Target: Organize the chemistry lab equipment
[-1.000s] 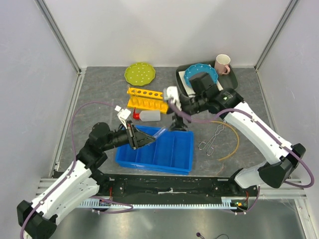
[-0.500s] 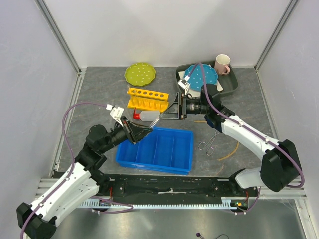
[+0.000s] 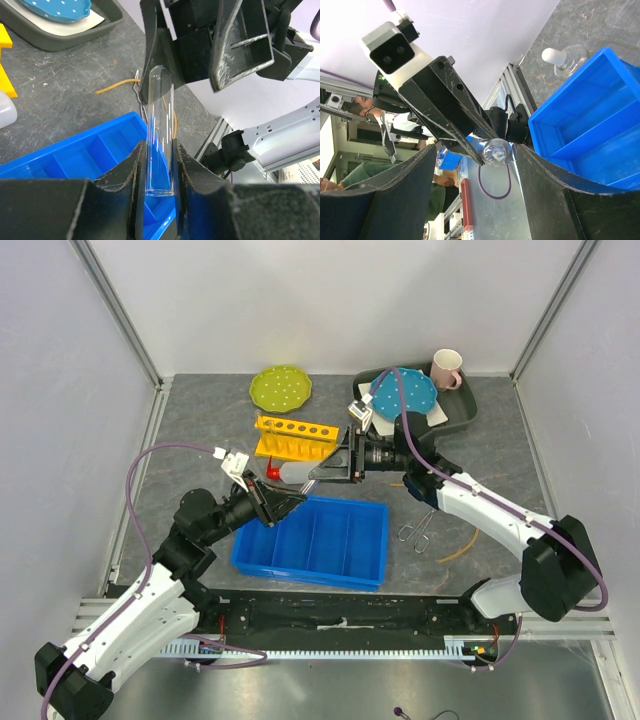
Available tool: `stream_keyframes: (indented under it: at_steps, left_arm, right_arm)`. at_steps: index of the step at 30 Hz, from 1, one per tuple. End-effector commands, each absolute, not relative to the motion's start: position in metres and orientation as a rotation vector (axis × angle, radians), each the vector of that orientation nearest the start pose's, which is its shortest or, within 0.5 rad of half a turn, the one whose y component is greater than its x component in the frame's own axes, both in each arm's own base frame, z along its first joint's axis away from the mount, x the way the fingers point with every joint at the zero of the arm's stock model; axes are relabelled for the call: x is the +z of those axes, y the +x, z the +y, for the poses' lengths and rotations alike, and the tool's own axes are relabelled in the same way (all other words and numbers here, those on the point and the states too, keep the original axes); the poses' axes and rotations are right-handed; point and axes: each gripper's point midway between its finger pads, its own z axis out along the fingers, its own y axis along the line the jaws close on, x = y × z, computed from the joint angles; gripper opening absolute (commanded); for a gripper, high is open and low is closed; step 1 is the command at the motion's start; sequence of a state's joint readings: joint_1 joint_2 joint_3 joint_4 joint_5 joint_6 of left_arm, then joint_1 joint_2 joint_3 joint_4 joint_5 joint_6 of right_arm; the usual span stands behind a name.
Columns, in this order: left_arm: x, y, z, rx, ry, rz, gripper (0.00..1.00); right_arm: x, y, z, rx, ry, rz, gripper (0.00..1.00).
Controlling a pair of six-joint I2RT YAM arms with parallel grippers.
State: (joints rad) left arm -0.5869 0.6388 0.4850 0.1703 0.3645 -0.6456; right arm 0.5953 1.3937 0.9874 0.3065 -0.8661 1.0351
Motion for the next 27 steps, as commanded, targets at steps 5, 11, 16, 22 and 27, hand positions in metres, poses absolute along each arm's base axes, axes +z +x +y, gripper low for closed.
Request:
stream_keyframes:
  at_steps: [5,11,16,22,27]
  left_arm:
    - [0.29,0.194,-0.23,-1.244,0.259,1.576,0.08]
    - [0.289,0.194,-0.231,-1.244,0.26,1.579,0.08]
    - [0.29,0.192,-0.23,-1.245,0.263,1.574,0.1]
    - [0.285,0.193,-0.217,-1.163,0.217,1.625,0.6]
    - [0.264,0.203,-0.176,-0.863,0.137,1.788,0.87]
  right_arm:
    - [0.3,0.226,0.356,1.885,-0.378,1.986,0.58]
    - [0.299,0.229,0.357,1.879,-0.374,1.969,0.29]
    - [0.298,0.231,0.357,1.863,-0.388,1.958,0.23]
    - [0.301,0.25,0.353,1.768,-0.45,1.951,0.19]
    - [0.298,0.294,0.35,1.412,-0.634,1.921,0.18]
